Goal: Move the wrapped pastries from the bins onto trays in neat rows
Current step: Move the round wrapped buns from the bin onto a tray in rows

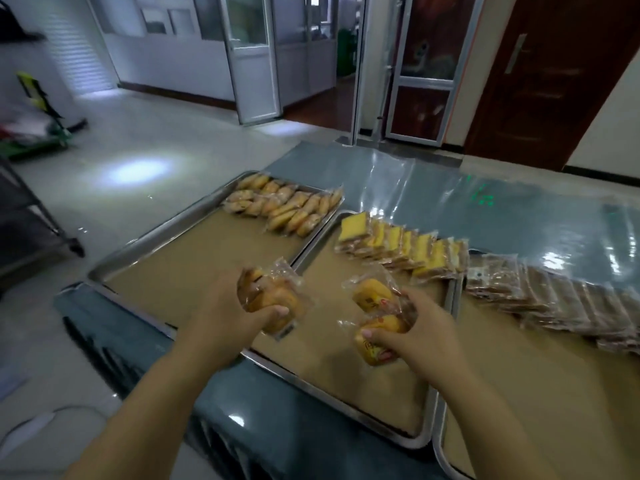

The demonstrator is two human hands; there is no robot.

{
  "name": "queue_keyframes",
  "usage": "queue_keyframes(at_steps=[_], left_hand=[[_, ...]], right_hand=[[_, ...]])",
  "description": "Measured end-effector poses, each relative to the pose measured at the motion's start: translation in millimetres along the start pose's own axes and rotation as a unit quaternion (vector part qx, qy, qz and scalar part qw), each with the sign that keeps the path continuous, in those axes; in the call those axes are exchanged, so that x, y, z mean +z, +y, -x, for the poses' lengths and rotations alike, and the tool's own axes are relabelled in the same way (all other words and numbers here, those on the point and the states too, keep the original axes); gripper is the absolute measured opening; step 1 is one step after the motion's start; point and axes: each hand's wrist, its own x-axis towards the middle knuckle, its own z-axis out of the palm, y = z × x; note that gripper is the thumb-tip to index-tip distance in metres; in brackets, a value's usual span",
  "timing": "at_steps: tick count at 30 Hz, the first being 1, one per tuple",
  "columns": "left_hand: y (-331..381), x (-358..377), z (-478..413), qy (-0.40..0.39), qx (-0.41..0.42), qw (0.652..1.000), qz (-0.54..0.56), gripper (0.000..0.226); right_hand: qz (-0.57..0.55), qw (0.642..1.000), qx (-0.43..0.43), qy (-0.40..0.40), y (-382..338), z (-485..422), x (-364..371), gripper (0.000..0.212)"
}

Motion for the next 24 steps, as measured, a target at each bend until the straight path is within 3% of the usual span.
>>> queue_keyframes(at_steps=[5, 11, 15, 24], left_hand=[[-41.4, -36.3, -64.6, 0.017, -0.017, 1.0, -0.001, 0.045], [-101.3, -63.7, -115.2, 0.012, -0.095, 0.995, 0.03, 0.049], [-132.8, -71.0, -144.9, 0.016, -0.117, 0.992, 0.049, 0.06], [-193.5, -89.0, -212.8, -0.035, -0.104, 0.991, 0.071, 0.048]], right_hand=[[-0.046, 0.999, 0.026, -0.014, -24.8, -64.1, 58.5, 0.079], [-0.046, 0.997, 0.035, -0.05, -60.4, -129.9, 116.4, 0.083], [0.009, 0.997, 0.01, -0.071, -82.5, -168.4, 148.6, 0.078], [0.156, 0.979, 0.01, -0.132, -108.7, -257.2, 223.7, 0.079]])
